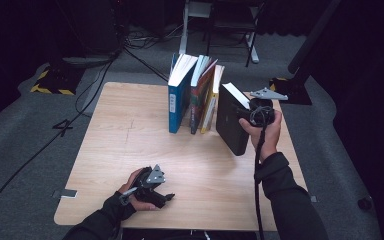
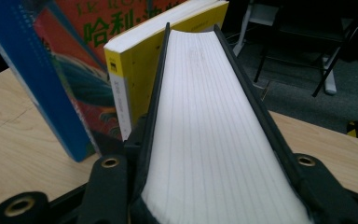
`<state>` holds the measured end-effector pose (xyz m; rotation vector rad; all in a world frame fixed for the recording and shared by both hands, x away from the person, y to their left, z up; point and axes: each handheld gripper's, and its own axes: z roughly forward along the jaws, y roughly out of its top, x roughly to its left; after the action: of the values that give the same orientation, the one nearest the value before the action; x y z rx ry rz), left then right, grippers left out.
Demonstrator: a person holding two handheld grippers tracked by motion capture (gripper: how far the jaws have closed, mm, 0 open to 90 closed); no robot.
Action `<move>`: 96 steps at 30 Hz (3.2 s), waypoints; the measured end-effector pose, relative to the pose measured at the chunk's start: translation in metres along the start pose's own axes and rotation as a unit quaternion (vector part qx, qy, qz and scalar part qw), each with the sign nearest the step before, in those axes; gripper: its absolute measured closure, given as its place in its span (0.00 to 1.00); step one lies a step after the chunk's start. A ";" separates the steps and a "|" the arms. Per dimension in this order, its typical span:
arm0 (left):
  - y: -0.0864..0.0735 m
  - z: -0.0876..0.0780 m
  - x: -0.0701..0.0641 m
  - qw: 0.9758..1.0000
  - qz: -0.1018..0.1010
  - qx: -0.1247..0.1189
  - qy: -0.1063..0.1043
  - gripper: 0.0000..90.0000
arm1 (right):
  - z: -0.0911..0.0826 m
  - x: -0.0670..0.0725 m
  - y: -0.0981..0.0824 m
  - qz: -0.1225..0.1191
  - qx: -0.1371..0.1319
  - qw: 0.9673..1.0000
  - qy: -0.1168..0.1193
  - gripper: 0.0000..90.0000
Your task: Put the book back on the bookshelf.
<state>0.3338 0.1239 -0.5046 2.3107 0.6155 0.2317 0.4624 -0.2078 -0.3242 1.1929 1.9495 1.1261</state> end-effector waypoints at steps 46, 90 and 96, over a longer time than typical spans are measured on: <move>0.000 0.000 -0.001 1.000 0.007 0.000 -0.008 0.17 | 0.092 -0.018 0.010 0.051 -0.048 0.996 -0.061 0.59; 0.001 0.000 -0.002 1.000 0.007 0.001 -0.006 0.17 | 0.089 -0.024 0.015 0.006 0.047 0.998 -0.030 0.58; 0.001 0.000 -0.002 1.000 0.007 0.001 -0.007 0.17 | 0.093 -0.023 0.022 0.012 0.035 0.999 -0.037 0.59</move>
<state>0.3325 0.1222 -0.5044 2.3183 0.5917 0.2208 0.5561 -0.1900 -0.3473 1.2787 1.9373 1.0197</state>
